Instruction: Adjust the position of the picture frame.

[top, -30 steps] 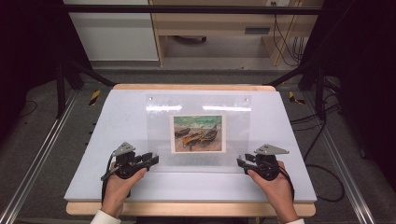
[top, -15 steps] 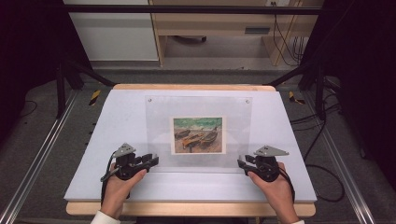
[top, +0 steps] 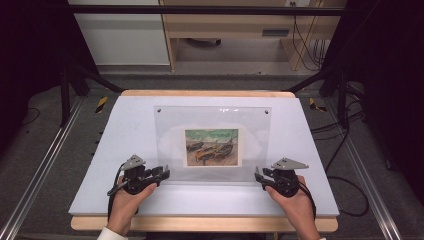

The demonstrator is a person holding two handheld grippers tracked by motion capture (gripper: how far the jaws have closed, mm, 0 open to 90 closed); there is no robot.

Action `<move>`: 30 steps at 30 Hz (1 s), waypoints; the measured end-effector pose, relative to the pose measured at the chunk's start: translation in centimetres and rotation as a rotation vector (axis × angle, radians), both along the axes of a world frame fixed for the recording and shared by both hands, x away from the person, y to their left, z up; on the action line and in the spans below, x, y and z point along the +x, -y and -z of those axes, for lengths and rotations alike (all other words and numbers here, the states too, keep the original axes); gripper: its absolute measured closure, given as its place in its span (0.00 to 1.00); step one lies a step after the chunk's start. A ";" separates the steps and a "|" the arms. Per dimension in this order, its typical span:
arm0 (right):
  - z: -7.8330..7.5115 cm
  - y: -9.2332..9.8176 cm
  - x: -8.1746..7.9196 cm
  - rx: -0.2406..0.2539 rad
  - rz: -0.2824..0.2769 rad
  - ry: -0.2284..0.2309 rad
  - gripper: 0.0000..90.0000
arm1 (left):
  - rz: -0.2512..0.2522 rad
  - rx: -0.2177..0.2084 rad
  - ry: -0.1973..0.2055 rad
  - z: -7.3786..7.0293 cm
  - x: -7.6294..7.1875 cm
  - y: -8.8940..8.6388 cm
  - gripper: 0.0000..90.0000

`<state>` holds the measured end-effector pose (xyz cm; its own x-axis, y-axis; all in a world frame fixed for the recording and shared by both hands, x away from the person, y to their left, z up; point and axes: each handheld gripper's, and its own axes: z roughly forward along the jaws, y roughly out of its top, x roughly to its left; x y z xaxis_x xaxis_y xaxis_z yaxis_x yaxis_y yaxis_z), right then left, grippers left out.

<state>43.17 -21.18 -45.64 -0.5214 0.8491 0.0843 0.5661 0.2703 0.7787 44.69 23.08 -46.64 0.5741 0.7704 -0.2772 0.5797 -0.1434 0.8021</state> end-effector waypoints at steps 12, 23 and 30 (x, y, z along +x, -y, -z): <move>0.2 0.1 -0.3 -0.013 -0.011 -0.003 0.69 | 0.011 0.019 -0.003 0.2 -0.2 0.1 0.66; 0.3 0.1 -0.4 -0.015 -0.014 -0.009 0.69 | 0.014 0.026 -0.007 0.2 -0.3 0.1 0.66; 0.3 0.1 -0.4 -0.016 -0.015 -0.012 0.70 | 0.016 0.030 -0.008 0.3 -0.3 0.2 0.65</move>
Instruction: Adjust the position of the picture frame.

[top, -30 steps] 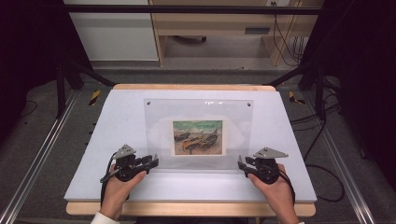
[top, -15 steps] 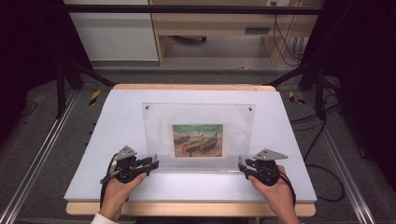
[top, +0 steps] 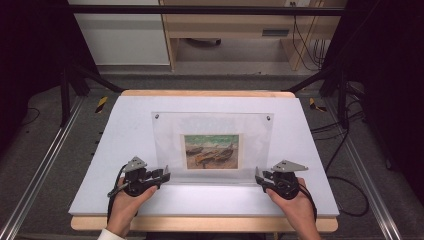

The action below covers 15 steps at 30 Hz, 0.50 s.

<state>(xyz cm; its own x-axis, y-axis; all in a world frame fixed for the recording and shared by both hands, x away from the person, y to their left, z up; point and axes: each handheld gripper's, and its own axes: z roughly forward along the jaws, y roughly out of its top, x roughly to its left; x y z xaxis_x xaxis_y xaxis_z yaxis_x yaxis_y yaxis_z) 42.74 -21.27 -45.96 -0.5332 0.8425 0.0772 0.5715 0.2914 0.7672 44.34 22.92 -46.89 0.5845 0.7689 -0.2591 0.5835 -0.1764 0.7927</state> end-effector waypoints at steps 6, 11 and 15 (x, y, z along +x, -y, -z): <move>0.1 0.0 -0.1 0.001 0.000 -0.003 0.70 | 0.002 0.007 -0.001 0.0 0.0 0.0 0.65; 0.1 0.0 -0.1 0.002 0.000 -0.002 0.70 | 0.001 0.007 0.001 0.1 -0.1 0.0 0.65; 0.1 0.0 -0.1 -0.003 -0.007 -0.008 0.70 | 0.007 0.019 0.000 0.2 -0.2 0.1 0.64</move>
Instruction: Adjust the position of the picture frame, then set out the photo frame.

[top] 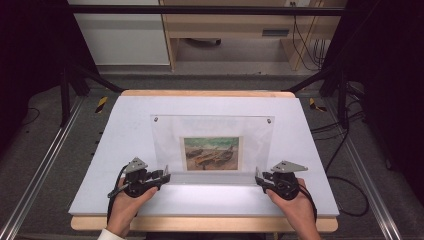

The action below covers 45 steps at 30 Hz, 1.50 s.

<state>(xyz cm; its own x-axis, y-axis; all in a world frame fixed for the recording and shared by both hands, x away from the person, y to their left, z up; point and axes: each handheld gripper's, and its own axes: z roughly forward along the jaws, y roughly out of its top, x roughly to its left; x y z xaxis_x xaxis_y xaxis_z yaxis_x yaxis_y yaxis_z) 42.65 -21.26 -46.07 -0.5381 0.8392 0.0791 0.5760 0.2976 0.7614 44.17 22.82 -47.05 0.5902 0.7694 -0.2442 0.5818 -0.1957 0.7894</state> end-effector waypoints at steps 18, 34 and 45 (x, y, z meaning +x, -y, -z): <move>0.2 0.0 -0.2 -0.009 -0.006 -0.010 0.71 | 0.010 0.020 -0.006 0.1 0.0 0.2 0.63; 0.3 0.0 -0.2 -0.013 -0.008 -0.022 0.70 | 0.018 0.037 -0.013 0.2 -0.1 0.3 0.61; 0.3 0.0 -0.3 -0.017 -0.010 -0.025 0.70 | 0.021 0.044 -0.010 0.2 -0.1 0.4 0.60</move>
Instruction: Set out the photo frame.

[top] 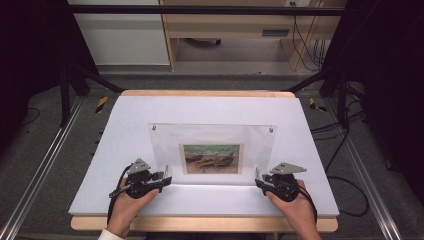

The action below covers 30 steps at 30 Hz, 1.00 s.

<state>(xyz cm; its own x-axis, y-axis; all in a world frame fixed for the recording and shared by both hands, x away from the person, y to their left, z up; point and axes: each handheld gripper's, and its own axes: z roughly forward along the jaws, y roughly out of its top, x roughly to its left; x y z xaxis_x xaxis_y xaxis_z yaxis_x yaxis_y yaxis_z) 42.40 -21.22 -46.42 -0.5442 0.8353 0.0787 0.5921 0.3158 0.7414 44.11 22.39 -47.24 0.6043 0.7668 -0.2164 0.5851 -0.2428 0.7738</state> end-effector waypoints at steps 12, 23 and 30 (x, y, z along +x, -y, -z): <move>0.0 -0.1 0.0 0.001 -0.001 0.019 0.55 | 0.001 0.019 0.049 -0.3 -0.4 0.5 0.51; -0.5 -0.6 0.0 -0.015 0.002 0.124 0.17 | -0.016 0.025 0.106 -0.7 -0.4 0.6 0.27; -1.5 -0.5 -0.6 0.004 0.017 0.215 0.10 | -0.022 0.023 0.138 -1.0 -0.7 0.6 0.12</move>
<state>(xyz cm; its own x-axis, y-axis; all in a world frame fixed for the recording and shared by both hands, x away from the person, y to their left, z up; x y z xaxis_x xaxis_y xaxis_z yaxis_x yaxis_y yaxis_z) 41.78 -20.75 -44.87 -0.5342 0.8447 -0.0341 0.4258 0.3038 0.8523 43.43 21.79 -46.21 0.6100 0.7841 -0.1145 0.4790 -0.2497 0.8416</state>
